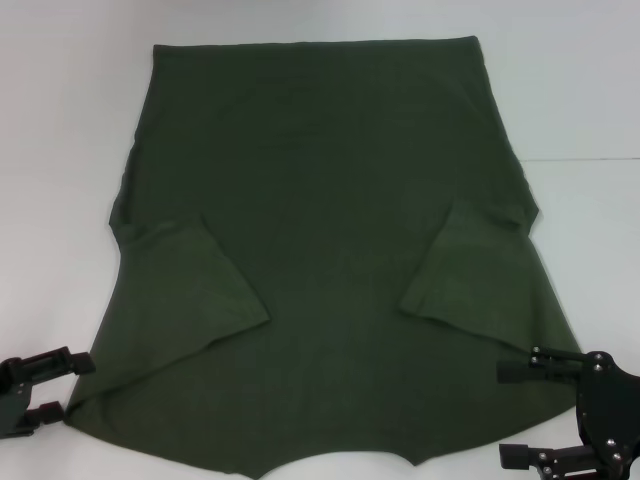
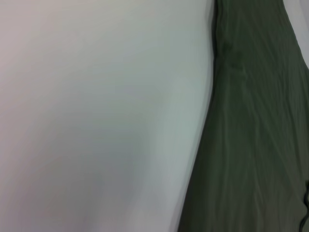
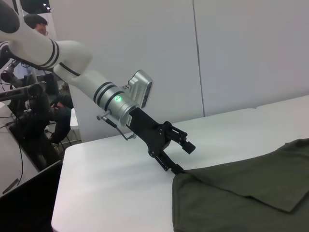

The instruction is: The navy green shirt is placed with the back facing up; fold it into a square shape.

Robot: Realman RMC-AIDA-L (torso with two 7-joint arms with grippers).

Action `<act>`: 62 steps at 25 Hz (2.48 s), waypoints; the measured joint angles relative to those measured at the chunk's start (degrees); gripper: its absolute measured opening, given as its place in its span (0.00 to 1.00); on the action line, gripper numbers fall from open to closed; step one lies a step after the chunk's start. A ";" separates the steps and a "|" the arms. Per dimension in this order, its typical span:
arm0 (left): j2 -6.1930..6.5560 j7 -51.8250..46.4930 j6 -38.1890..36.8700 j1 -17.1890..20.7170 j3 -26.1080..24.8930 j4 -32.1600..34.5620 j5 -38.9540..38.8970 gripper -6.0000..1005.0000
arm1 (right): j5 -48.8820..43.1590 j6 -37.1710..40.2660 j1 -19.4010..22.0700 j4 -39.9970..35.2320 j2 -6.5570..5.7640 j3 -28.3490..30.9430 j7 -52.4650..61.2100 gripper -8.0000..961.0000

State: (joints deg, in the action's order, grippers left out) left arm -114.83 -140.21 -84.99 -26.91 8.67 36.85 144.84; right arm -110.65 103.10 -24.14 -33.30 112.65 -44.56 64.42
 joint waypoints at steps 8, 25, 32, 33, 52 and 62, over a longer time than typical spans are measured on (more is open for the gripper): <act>0.04 -0.25 -0.64 -0.63 1.42 -1.43 -0.03 0.89 | 0.00 0.00 -0.03 0.00 0.00 0.00 0.00 0.97; 0.23 -0.38 0.39 -4.23 1.72 -5.35 -0.57 0.86 | 0.00 0.04 -0.11 0.08 0.03 0.00 0.47 0.97; 0.28 -0.20 3.06 -5.90 1.96 -6.82 -0.52 0.84 | 0.07 0.16 -0.11 0.09 0.08 0.00 0.78 0.97; 0.30 -0.19 3.19 -5.97 1.96 -6.85 -0.45 0.84 | 0.09 0.20 -0.13 0.08 0.09 0.00 0.96 0.97; 1.32 -0.67 1.66 -4.82 1.69 -4.30 0.71 0.74 | 0.11 0.07 -0.75 0.09 0.09 0.00 2.02 0.97; 1.37 -0.90 2.18 -5.11 1.95 -4.34 0.71 0.48 | 0.11 -0.01 -0.84 0.08 0.09 0.00 2.10 0.97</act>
State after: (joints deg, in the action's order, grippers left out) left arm -113.46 -141.10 -82.81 -32.02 10.62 32.51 145.55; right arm -110.54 103.09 -24.98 -33.22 112.74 -44.56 66.52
